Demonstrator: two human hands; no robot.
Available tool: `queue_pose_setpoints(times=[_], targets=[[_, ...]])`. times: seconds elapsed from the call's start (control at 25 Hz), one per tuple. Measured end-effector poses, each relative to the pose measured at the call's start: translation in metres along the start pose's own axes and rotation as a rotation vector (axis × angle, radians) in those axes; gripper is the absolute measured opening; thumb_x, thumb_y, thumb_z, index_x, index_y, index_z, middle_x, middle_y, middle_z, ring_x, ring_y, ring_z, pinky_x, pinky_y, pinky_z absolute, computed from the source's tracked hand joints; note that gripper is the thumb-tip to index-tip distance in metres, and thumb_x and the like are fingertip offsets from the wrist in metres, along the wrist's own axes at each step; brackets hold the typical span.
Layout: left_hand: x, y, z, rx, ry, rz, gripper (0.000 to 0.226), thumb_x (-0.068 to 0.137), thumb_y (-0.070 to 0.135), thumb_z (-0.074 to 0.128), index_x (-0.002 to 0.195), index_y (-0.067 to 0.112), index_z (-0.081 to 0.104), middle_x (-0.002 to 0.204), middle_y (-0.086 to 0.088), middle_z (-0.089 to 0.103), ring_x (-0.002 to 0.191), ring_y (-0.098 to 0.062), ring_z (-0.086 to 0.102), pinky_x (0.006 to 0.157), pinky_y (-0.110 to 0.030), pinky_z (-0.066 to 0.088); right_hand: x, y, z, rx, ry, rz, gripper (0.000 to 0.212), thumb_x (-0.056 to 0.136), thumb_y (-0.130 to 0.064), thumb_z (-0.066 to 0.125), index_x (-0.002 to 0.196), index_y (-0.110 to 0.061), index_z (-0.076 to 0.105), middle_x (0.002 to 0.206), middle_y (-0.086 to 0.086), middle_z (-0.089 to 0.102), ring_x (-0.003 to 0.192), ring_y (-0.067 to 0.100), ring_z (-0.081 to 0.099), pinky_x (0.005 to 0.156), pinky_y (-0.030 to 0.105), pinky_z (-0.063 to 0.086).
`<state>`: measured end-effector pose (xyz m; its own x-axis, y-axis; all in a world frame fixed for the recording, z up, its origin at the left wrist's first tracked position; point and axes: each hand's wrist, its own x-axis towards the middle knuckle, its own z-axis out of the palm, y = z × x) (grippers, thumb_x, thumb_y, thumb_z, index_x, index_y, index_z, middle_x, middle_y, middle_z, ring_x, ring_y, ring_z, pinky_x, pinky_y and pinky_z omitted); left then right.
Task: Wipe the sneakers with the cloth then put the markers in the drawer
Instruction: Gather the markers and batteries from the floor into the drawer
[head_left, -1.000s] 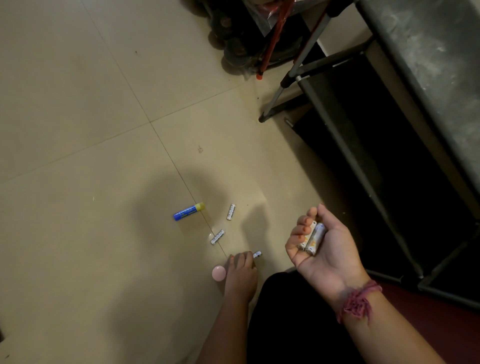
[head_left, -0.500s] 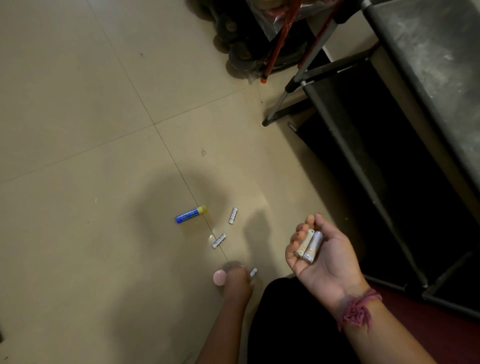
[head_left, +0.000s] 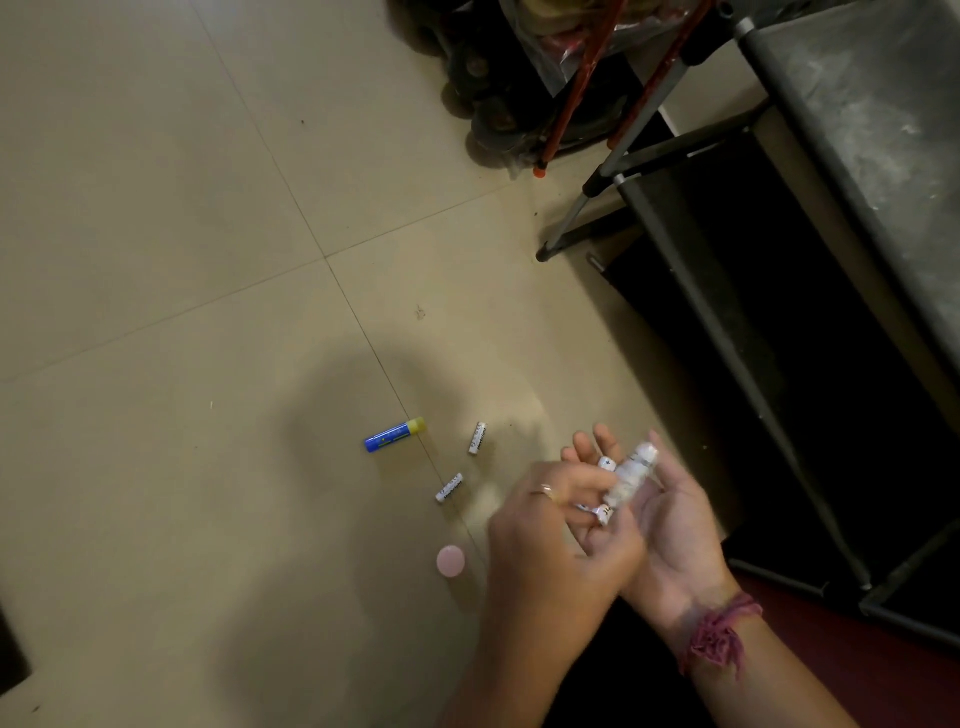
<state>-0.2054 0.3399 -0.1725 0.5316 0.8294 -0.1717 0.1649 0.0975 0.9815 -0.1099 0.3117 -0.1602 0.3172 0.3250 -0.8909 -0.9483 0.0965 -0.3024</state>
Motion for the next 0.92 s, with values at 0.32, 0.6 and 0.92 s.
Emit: queue_pose_setpoints(times=[0.32, 0.6, 0.92], targets=[[0.024, -0.071, -0.028, 0.125, 0.166, -0.184, 0.008, 0.086, 0.022, 0.064, 0.078, 0.025, 0.063, 0.078, 0.002, 0.065, 0.065, -0.002, 0.062, 0.059, -0.009, 0.044, -0.003, -0.006, 0.000, 0.149, 0.069, -0.053, 0.032, 0.086, -0.041, 0.056, 0.062, -0.021, 0.052, 0.064, -0.007, 0.054, 0.058, 0.008, 0.054, 0.055, 0.020, 0.050], [0.041, -0.227, -0.044, 0.701, -0.198, -0.366, 0.029, 0.088, 0.012, 0.062, 0.116, 0.004, 0.061, 0.109, -0.014, 0.060, 0.104, -0.030, 0.056, 0.083, -0.028, 0.038, -0.004, -0.003, 0.007, 0.134, 0.075, -0.081, 0.030, 0.086, -0.040, 0.057, 0.064, -0.020, 0.052, 0.066, -0.005, 0.054, 0.058, 0.009, 0.054, 0.055, 0.021, 0.049], [0.065, -0.245, -0.032, 1.164, -0.523, -0.274, 0.040, 0.098, 0.012, 0.039, 0.137, 0.010, 0.036, 0.135, -0.006, 0.043, 0.120, -0.022, 0.042, 0.094, -0.024, 0.031, -0.008, -0.001, 0.018, 0.158, 0.076, -0.085, 0.028, 0.084, -0.042, 0.060, 0.066, -0.020, 0.057, 0.068, -0.006, 0.058, 0.059, 0.010, 0.057, 0.060, 0.022, 0.047]])
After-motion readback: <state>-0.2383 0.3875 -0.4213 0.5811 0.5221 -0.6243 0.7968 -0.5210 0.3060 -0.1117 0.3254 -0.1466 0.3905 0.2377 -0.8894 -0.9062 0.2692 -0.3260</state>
